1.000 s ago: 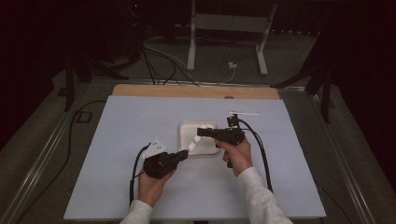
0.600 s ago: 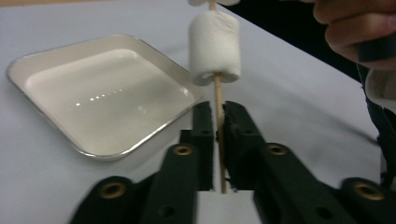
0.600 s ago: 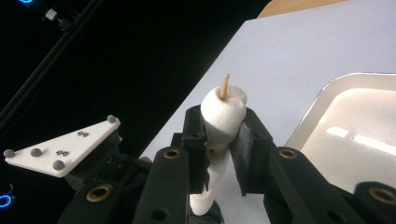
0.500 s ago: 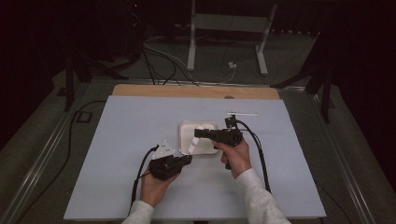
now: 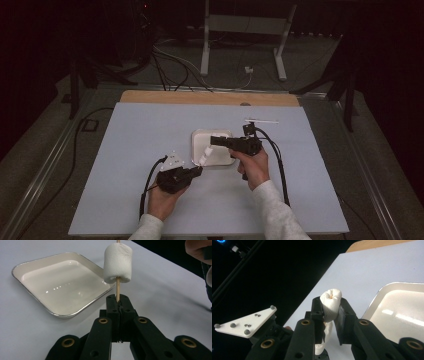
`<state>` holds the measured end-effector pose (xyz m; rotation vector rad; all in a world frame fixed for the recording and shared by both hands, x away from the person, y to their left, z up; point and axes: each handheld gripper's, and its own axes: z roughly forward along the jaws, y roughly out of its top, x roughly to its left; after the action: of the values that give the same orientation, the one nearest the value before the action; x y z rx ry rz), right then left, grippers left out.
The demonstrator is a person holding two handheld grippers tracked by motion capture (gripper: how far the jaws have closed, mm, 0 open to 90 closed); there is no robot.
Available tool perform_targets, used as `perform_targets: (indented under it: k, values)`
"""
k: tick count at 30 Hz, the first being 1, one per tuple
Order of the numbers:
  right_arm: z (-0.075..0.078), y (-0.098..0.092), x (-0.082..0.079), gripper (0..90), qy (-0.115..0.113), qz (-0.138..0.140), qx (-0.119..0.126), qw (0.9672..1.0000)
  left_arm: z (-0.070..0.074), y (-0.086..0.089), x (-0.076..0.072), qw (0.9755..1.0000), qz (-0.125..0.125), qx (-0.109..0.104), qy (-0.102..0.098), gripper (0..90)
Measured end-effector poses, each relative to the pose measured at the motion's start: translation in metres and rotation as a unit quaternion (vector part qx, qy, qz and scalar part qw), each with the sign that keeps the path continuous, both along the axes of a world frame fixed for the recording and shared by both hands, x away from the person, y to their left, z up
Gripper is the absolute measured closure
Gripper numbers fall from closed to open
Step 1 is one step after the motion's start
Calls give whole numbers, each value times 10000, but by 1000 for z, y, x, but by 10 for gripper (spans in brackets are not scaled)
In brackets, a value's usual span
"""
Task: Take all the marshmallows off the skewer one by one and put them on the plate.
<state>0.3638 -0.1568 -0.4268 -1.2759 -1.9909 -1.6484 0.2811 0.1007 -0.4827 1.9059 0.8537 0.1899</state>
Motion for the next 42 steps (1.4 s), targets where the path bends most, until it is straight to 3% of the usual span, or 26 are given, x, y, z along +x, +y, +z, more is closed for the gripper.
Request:
perform_targets:
  k: [6,8,9,10,11,13,15,19,23,32,36,39,42]
  values:
    - [1,-3,1,781,-2,-68,143,9999,3,7,-1,9998,-48,183,-104,900]
    - [3,-5,1,794,-30,-183,248,9995,1,8,-2,9990,39,427,-91,900]
    - [6,-11,2,802,-88,-368,418,9984,-3,11,-2,9988,50,487,-27,900]
    - [11,-20,4,805,-91,-522,681,9963,-7,15,-2,9992,113,377,70,900]
    - [17,-30,6,804,-167,-636,742,9951,-8,18,-2,9994,144,299,106,900]
    - [26,-40,7,803,-286,-613,508,9964,-4,20,-1,9997,162,144,78,900]
    - [28,-43,6,801,-336,-612,301,9971,-2,18,-1,9998,166,129,51,900]
    - [20,-39,9,798,-336,-574,16,9978,-2,14,-2,9998,157,85,58,900]
    - [9,-27,12,793,-415,-539,-488,9965,-1,17,-1,9998,198,4,98,900]
    - [-24,0,20,780,-424,-542,-1480,9866,1,23,0,9992,322,-160,161,900]
    - [-42,9,25,774,-335,-566,-1788,9817,0,25,1,9989,347,-214,212,900]
    - [-53,12,28,762,-192,-569,-1909,9798,-1,25,2,9988,362,-231,227,900]
    - [-64,13,31,695,-6,-575,-2034,9774,-1,26,2,9988,372,-230,230,900]
